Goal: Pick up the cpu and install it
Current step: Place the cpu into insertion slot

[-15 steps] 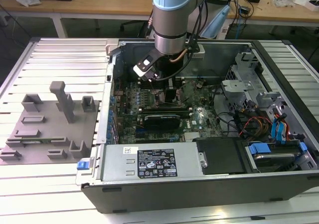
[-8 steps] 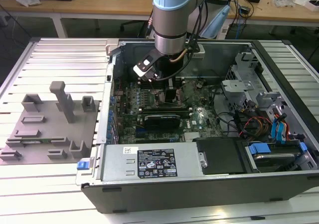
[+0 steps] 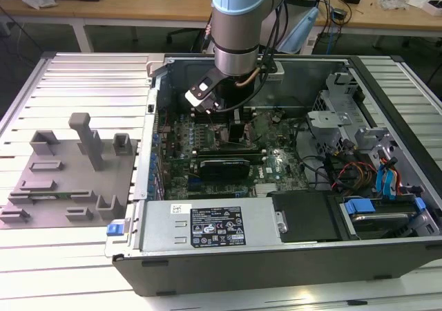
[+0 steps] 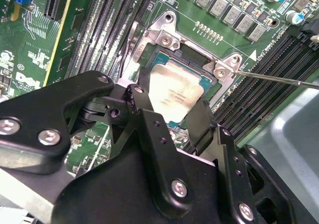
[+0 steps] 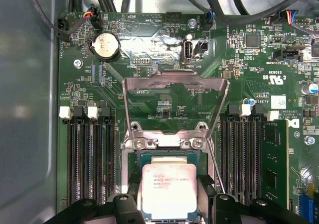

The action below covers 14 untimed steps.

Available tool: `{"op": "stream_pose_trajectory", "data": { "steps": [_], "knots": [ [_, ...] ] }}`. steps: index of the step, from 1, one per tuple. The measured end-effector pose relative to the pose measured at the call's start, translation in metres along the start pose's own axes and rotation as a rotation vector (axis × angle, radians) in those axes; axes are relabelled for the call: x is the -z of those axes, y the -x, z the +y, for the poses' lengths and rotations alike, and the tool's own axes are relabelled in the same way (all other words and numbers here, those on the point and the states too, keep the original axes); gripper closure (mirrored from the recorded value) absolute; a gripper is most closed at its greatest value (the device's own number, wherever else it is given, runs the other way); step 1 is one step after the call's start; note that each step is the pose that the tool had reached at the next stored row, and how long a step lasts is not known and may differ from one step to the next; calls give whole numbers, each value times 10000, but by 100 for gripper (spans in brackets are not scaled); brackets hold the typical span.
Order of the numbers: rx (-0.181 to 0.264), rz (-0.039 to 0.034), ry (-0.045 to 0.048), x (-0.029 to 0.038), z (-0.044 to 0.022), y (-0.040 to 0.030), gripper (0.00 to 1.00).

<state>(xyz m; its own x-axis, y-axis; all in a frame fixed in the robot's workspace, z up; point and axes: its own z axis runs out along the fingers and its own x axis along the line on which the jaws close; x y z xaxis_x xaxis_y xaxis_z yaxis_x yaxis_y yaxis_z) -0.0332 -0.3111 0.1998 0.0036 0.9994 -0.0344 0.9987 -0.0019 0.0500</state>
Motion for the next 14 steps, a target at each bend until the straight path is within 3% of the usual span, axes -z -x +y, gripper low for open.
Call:
{"op": "stream_pose_trajectory", "data": {
  "steps": [7,8,11,14],
  "knots": [
    [0,3,2,-2,0,0,45],
    [0,2,1,-2,0,0,39],
    [-1,2,2,6,1,-1,39],
    [-1,-1,0,129,6,4,39]
  ]
}}
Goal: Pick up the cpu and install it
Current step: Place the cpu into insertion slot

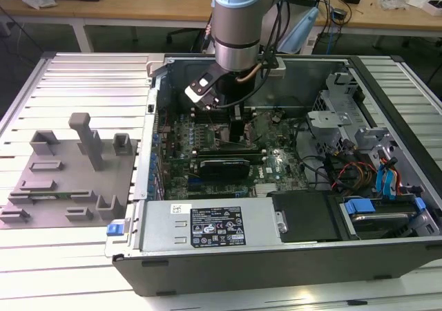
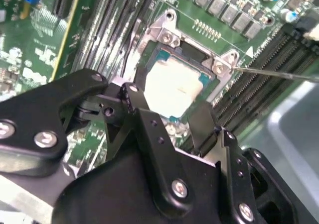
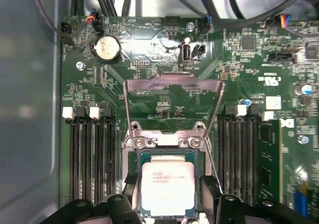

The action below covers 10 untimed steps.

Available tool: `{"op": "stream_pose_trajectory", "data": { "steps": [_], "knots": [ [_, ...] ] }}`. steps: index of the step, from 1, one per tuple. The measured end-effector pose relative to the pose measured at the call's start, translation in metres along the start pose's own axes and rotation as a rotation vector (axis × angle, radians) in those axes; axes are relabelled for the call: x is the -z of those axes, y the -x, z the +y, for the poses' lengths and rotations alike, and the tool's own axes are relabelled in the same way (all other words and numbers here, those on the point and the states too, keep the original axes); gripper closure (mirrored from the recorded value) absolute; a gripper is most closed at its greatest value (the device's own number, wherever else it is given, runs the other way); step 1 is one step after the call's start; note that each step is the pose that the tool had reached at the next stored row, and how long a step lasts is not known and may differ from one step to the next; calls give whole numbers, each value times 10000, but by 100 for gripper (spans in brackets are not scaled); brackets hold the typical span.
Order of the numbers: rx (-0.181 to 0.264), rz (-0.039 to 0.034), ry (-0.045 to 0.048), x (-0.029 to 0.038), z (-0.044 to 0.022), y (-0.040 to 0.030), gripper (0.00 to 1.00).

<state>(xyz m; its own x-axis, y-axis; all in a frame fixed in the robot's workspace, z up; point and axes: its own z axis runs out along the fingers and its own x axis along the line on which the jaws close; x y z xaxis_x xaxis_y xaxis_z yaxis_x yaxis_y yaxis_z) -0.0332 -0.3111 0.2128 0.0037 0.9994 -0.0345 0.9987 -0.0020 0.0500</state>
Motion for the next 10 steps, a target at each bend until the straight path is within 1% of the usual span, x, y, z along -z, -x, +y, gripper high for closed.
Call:
{"op": "stream_pose_trajectory", "data": {
  "steps": [2,7,8,9,10],
  "knots": [
    [1,-10,1,26,2,0,39],
    [1,-13,1,32,2,1,39],
    [1,-14,1,33,2,1,41],
    [1,-14,1,35,2,1,47],
    [1,-15,0,37,2,1,60]
  ]
}}
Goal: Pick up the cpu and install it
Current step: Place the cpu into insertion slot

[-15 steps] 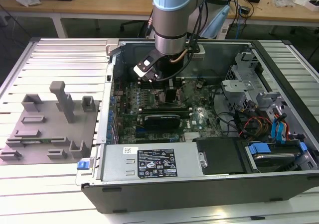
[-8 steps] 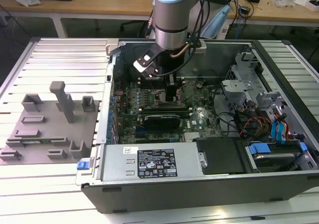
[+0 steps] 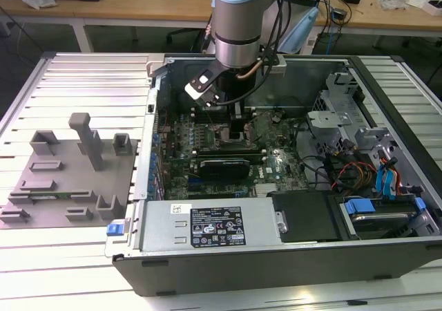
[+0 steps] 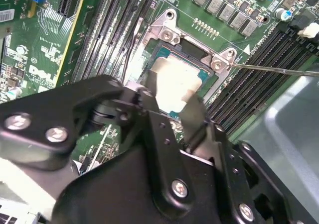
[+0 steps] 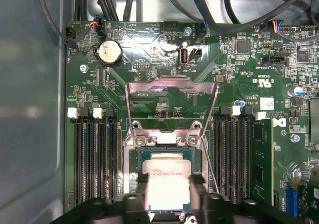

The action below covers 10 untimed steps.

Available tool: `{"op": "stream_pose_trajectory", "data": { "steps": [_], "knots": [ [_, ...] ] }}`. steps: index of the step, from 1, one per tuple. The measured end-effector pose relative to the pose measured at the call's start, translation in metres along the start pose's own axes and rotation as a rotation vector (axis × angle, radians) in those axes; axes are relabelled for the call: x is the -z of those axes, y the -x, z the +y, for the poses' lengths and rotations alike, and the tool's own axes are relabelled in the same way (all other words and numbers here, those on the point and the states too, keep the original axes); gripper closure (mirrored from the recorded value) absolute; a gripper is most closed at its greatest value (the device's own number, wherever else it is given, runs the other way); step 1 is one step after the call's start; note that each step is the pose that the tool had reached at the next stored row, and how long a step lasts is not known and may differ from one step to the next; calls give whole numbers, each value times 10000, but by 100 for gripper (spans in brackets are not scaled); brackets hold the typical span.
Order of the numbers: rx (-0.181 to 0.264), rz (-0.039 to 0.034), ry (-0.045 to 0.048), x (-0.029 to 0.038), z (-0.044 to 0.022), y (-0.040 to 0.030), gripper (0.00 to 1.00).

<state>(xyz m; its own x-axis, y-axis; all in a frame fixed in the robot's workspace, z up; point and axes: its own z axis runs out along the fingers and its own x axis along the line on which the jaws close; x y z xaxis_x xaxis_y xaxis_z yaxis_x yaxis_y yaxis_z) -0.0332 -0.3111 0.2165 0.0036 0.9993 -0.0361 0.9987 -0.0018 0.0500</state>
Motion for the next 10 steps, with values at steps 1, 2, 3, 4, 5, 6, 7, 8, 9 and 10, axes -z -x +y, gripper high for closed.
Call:
{"op": "stream_pose_trajectory", "data": {
  "steps": [1,2,3,4,5,6,7,8,9,10],
  "knots": [
    [0,0,1,1,0,0,60],
    [0,0,0,2,0,0,65],
    [0,-1,0,4,0,0,65],
    [0,-1,1,4,0,0,71],
    [0,-2,0,6,0,0,78],
    [0,-2,0,7,0,0,84],
    [0,-3,1,9,0,0,89],
    [0,-3,0,10,1,0,89],
    [0,-3,1,11,1,0,89],
    [-2,-6,-1,12,-1,11,89]
  ]
}}
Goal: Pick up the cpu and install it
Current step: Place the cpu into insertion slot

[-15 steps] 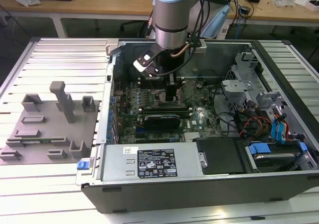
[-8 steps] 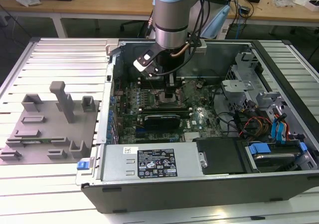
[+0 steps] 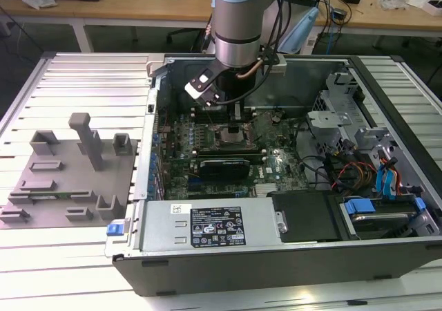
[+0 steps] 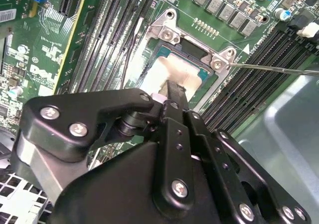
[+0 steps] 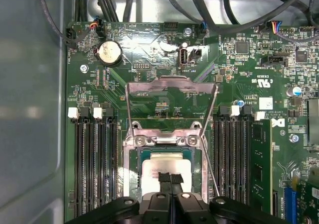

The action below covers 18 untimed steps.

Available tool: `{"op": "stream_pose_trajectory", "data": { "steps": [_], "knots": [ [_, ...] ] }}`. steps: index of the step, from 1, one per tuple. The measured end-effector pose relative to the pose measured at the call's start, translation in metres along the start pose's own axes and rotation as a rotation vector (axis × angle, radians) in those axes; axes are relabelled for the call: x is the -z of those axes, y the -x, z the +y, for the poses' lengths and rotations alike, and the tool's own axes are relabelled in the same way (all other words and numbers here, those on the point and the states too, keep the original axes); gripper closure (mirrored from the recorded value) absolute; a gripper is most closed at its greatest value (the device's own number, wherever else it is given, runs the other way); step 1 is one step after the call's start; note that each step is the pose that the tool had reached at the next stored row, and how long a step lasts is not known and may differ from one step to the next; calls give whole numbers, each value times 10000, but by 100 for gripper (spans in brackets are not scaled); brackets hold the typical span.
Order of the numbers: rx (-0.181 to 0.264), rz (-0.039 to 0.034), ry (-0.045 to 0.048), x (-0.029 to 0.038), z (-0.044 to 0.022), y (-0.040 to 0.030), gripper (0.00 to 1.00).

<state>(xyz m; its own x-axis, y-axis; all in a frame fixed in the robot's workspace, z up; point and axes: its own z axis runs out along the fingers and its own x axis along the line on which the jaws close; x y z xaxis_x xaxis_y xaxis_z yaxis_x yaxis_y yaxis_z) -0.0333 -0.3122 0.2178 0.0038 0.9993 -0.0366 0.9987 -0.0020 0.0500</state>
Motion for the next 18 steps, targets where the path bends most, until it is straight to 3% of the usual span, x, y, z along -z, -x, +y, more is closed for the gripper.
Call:
{"op": "stream_pose_trajectory", "data": {
  "steps": [6,18],
  "knots": [
    [2,3,2,-114,-4,11,89],
    [2,2,1,-138,-6,10,89]
  ]
}}
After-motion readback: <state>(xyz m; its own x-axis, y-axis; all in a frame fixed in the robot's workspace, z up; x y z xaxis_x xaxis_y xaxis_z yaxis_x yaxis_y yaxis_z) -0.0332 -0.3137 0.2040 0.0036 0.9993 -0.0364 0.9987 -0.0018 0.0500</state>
